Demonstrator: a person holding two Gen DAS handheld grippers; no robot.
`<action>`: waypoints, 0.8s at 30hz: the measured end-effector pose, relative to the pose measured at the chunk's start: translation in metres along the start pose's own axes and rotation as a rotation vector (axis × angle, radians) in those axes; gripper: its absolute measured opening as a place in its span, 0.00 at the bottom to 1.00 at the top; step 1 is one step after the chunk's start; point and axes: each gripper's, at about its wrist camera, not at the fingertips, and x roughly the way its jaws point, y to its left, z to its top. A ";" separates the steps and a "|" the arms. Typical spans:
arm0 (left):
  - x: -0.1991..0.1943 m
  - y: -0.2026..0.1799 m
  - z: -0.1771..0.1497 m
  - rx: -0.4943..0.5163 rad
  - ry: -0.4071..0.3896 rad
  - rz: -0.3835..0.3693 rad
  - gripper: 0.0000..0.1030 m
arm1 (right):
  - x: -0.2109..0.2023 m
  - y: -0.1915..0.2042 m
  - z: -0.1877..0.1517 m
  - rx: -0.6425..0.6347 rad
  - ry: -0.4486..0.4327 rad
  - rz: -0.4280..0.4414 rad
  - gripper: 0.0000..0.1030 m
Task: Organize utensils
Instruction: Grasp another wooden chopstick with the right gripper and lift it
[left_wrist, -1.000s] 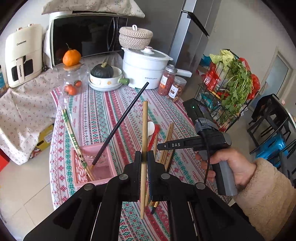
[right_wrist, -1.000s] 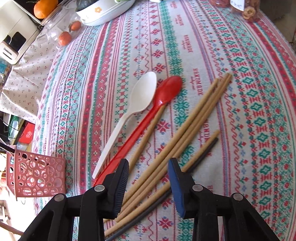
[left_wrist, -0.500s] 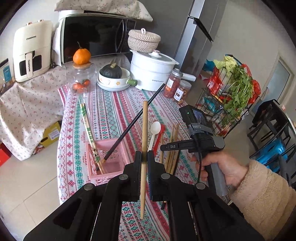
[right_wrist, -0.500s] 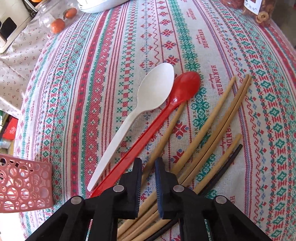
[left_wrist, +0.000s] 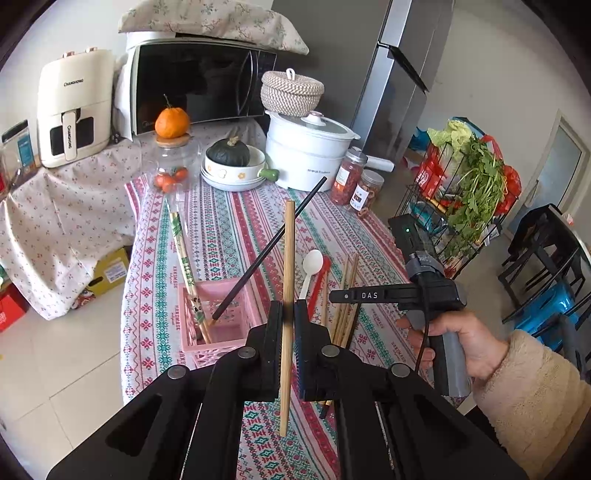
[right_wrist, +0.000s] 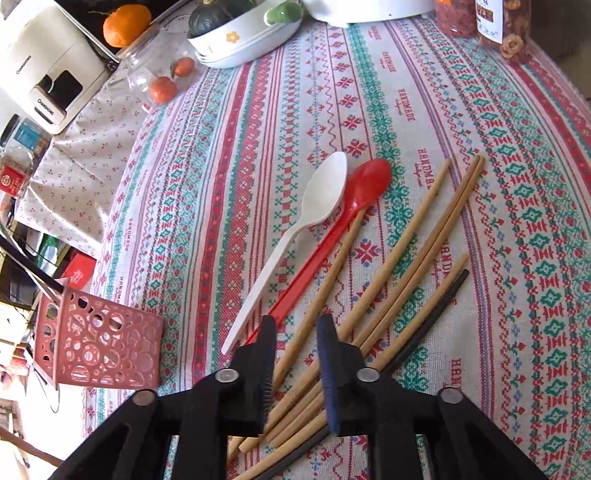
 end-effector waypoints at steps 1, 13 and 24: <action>0.001 0.000 -0.001 0.002 0.003 0.000 0.06 | 0.004 -0.001 0.001 0.003 0.006 -0.020 0.37; 0.010 0.013 -0.003 -0.007 0.035 0.007 0.06 | 0.051 0.042 0.016 -0.180 0.051 -0.343 0.25; 0.008 0.010 -0.005 0.004 0.030 0.005 0.06 | 0.030 0.008 0.011 -0.069 0.127 -0.110 0.17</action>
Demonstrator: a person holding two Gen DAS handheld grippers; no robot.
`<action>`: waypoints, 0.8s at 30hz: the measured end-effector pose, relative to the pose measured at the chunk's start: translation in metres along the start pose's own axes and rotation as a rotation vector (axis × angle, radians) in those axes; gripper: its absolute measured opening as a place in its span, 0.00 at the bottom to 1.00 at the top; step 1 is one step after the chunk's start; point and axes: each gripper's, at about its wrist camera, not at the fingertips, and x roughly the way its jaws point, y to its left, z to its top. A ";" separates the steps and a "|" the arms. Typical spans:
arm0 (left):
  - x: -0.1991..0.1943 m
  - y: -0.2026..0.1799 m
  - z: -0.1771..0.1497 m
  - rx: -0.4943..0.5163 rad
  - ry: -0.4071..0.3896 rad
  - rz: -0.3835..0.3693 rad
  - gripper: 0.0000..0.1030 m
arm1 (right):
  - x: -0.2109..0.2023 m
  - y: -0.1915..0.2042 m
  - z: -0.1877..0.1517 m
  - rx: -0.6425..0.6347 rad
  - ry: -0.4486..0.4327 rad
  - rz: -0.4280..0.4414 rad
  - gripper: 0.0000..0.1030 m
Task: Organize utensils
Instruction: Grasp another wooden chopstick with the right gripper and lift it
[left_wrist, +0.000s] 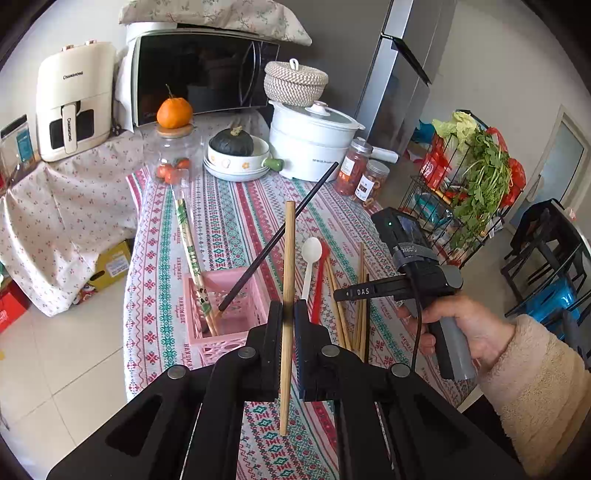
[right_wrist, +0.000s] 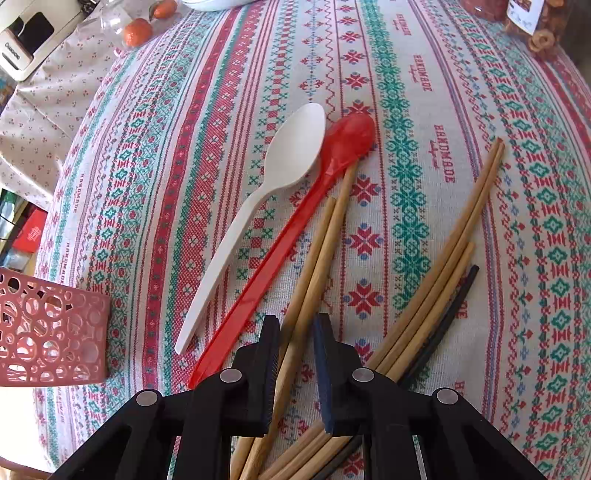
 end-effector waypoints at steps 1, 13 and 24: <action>0.000 0.000 0.000 0.001 -0.001 0.000 0.06 | -0.004 -0.005 0.000 0.018 -0.010 0.003 0.17; 0.002 -0.002 -0.001 0.002 0.007 0.007 0.06 | -0.001 -0.006 0.005 0.006 -0.004 -0.086 0.13; -0.006 -0.001 0.002 -0.008 -0.024 0.012 0.06 | -0.001 0.003 0.006 -0.005 -0.078 -0.065 0.07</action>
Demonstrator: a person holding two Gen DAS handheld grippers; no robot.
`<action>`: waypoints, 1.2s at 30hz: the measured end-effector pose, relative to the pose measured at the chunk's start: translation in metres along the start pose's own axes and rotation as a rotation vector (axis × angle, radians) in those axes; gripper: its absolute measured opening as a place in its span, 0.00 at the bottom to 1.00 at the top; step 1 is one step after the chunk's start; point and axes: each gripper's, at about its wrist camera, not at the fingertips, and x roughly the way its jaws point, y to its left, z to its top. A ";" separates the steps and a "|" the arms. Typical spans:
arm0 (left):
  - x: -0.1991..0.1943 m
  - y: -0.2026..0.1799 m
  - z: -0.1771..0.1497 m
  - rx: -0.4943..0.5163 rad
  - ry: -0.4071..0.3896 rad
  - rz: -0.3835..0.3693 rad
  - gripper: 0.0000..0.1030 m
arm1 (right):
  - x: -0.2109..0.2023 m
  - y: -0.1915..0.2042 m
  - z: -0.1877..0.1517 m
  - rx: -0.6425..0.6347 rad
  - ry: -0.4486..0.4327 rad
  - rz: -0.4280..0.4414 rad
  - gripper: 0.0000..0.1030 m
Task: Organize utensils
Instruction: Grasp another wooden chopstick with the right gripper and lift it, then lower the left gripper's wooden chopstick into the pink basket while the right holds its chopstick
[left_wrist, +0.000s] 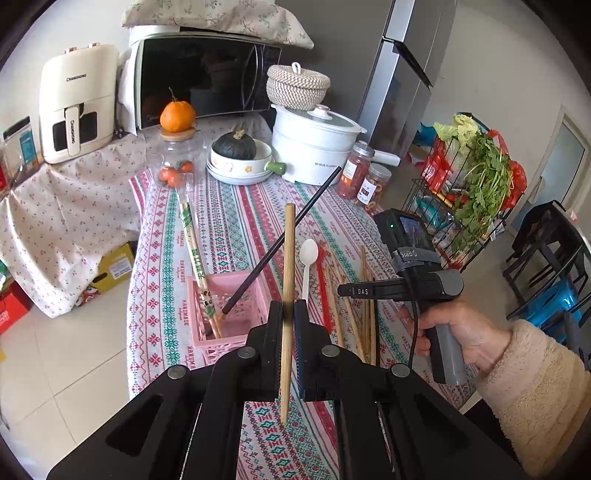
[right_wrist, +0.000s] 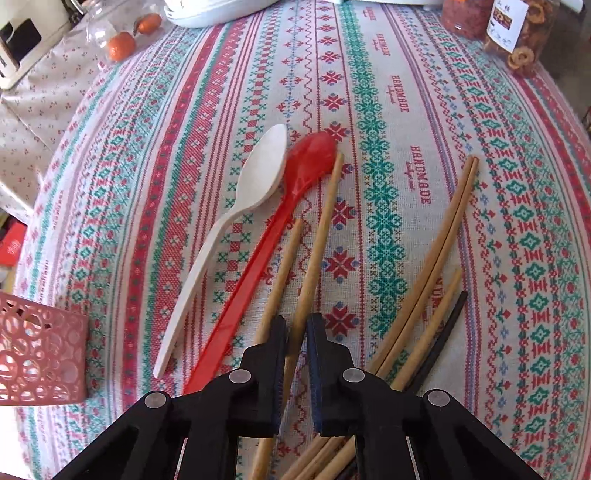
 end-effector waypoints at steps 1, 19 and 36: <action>-0.004 0.001 0.001 -0.003 -0.012 -0.001 0.06 | -0.009 0.000 -0.001 -0.002 -0.028 0.021 0.07; -0.095 -0.006 0.023 0.032 -0.468 0.095 0.06 | -0.182 0.030 -0.046 -0.106 -0.590 0.276 0.06; 0.009 0.028 0.022 0.023 -0.308 0.117 0.07 | -0.188 0.063 -0.050 -0.187 -0.779 0.285 0.06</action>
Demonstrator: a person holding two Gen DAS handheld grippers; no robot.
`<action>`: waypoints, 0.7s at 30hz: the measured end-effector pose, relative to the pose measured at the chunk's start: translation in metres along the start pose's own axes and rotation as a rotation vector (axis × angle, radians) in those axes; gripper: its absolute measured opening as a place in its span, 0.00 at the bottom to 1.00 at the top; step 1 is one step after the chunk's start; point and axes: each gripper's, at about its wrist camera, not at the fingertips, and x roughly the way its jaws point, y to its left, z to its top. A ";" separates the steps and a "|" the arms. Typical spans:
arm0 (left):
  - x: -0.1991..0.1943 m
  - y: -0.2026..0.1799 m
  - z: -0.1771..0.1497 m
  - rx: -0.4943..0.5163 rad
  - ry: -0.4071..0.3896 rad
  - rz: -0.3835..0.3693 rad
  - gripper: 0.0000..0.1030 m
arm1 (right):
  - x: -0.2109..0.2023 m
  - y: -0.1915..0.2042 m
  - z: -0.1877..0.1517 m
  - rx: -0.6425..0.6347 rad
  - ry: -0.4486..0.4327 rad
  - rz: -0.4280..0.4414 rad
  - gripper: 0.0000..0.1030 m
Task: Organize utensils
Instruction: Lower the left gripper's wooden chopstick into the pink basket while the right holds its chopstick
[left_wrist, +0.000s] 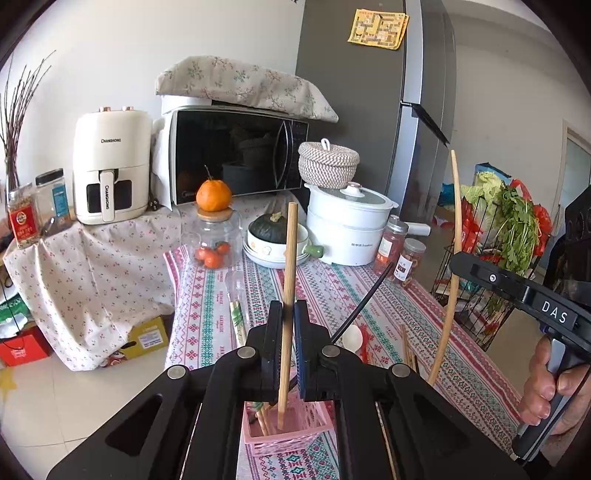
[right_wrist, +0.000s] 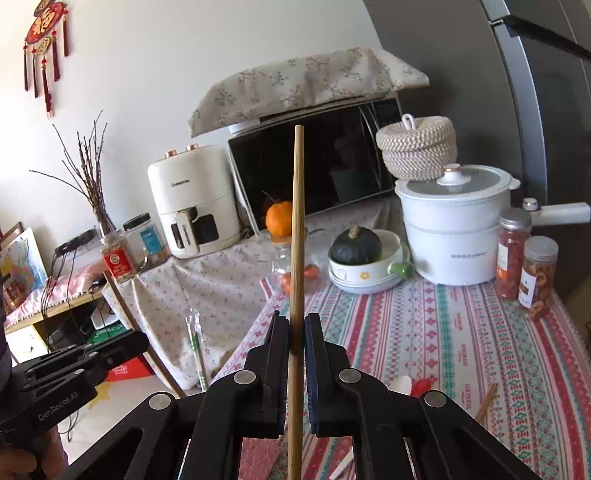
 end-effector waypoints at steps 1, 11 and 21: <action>0.004 0.001 -0.001 -0.004 0.006 0.001 0.07 | 0.001 0.003 0.000 -0.007 -0.009 0.002 0.06; -0.015 0.012 0.001 -0.046 0.053 0.019 0.45 | 0.015 0.033 0.000 -0.025 -0.055 0.048 0.06; -0.015 0.052 -0.017 -0.109 0.197 0.142 0.50 | 0.033 0.069 -0.003 -0.055 -0.106 0.046 0.06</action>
